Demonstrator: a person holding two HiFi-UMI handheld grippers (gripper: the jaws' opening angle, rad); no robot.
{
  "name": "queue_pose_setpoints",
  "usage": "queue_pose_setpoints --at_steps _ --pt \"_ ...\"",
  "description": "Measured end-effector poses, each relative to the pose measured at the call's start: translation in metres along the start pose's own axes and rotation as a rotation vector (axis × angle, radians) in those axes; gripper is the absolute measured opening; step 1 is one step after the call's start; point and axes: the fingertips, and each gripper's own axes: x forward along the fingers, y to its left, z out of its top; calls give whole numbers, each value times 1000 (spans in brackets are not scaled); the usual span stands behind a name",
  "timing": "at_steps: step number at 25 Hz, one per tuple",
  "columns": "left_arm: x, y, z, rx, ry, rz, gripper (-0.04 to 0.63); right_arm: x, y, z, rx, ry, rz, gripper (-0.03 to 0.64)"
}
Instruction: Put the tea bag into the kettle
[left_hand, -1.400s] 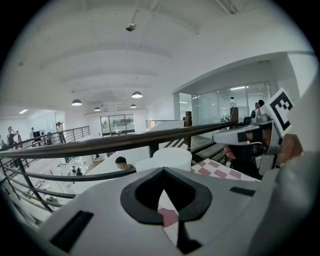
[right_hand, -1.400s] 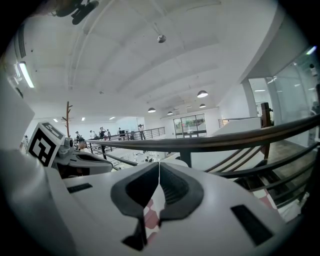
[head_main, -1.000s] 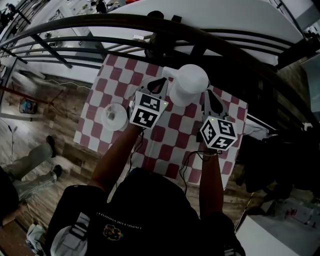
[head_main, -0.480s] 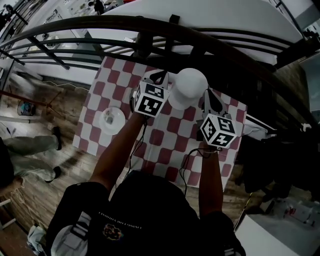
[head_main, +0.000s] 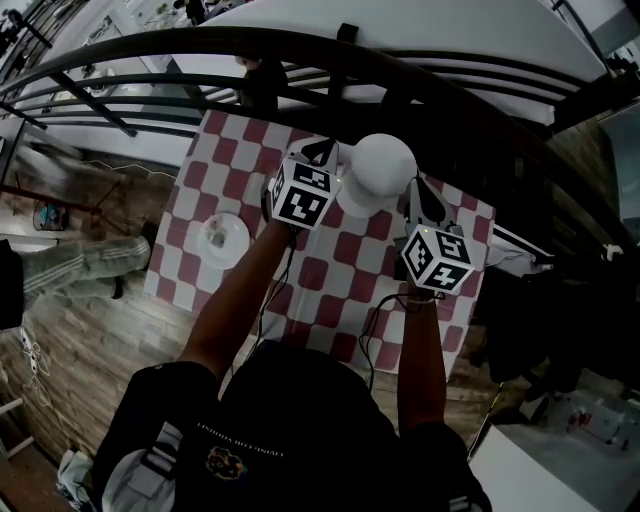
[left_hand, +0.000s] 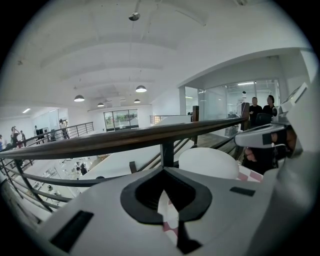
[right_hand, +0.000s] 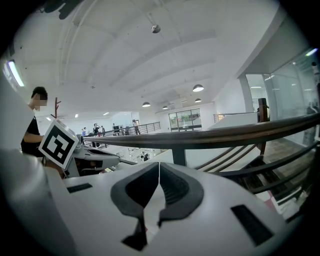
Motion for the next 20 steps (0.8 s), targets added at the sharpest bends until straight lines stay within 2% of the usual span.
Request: queue_pose_setpoints --at_steps 5,8,15,20 --pt "5 2 -4 -8 14 4 -2 0 -1 1 4 0 -2 14" --pt "5 4 -4 -43 19 6 -2 -2 -3 3 7 -6 -8 14" --pt "8 4 -8 -70 40 -29 -2 -3 -1 6 40 -32 -3 15" --pt "8 4 -8 -56 28 -23 -2 -4 0 8 85 -51 3 72"
